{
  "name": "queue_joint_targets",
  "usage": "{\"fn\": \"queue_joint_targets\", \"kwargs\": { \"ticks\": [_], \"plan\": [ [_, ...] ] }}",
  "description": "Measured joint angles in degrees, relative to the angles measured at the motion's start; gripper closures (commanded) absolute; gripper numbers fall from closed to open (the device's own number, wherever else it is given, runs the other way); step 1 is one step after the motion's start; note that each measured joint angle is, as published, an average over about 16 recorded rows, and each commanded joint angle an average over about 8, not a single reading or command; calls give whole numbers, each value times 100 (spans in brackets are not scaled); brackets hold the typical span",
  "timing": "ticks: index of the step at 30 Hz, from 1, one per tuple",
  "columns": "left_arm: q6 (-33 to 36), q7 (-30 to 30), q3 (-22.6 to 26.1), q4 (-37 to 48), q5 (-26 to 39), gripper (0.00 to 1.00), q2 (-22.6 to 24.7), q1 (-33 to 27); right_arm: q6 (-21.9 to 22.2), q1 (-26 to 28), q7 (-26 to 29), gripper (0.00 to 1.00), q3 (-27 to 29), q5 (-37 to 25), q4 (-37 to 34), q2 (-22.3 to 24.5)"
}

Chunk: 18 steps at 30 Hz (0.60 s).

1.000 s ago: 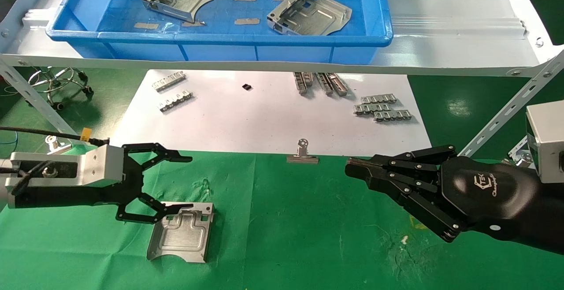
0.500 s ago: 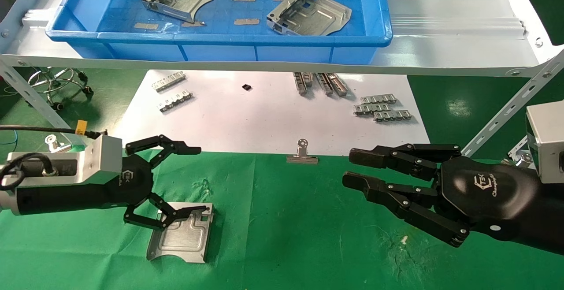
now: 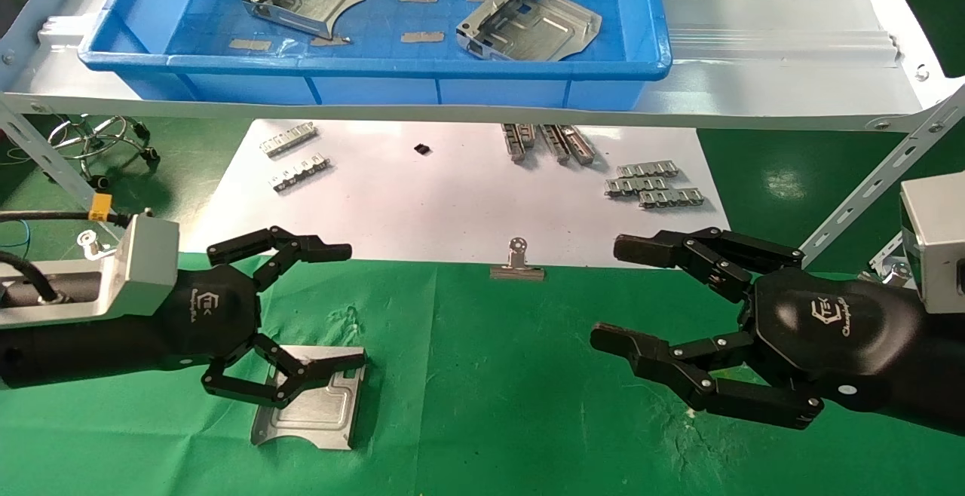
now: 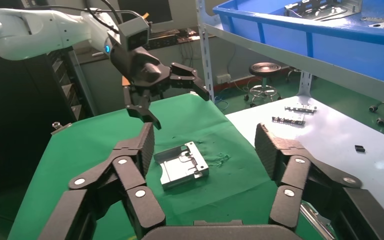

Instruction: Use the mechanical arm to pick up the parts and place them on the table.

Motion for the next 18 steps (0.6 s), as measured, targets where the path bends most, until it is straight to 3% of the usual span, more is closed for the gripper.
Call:
{"fn": "queue_joint_targets", "kwargs": {
  "ticks": [18],
  "plan": [
    [-187, -1561, -1026, -1917, -595, 0, -509, 1082, 0, 0, 0, 0, 0, 0, 0, 0]
  ]
}}
